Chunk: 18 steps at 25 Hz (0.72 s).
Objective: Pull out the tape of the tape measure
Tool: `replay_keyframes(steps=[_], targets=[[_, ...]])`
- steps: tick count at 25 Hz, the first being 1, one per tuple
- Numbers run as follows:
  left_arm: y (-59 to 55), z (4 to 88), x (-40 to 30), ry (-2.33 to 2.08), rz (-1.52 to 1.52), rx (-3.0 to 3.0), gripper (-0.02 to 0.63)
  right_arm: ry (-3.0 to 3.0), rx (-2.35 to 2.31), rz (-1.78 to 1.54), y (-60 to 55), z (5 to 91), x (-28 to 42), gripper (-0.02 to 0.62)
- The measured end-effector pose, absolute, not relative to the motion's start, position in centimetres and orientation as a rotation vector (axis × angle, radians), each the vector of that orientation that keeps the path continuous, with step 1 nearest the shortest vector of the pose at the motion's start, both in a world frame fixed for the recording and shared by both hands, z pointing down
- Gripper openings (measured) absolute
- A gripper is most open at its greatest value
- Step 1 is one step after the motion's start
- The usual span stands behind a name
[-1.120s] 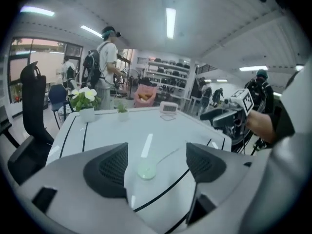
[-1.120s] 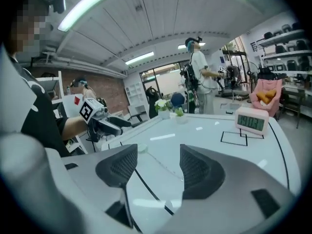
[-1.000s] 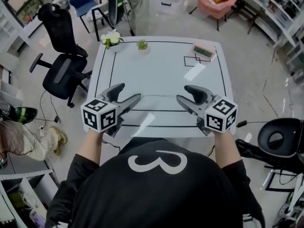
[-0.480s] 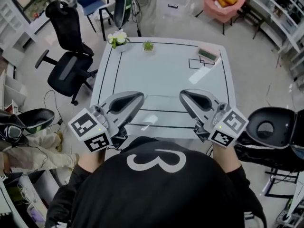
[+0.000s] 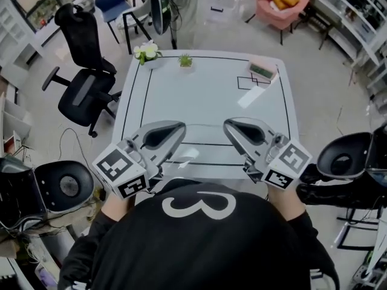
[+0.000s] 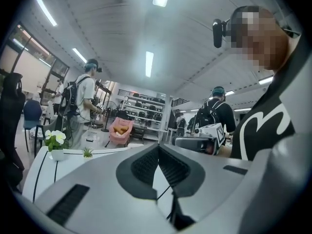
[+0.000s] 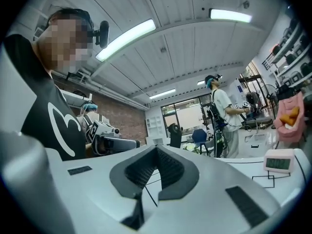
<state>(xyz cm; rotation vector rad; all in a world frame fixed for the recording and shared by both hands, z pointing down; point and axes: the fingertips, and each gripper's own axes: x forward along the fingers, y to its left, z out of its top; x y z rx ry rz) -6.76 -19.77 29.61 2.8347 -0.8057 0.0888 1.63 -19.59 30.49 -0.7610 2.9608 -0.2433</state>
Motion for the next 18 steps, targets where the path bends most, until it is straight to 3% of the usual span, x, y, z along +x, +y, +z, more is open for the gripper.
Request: replay_keyframes(steps=[18], targets=[[-20.41, 30.4, -6.64, -0.829, 0.114, 2.821, 0.002, 2.957, -0.823, -0.234, -20.12, 30.96, 2.49, 0.009]])
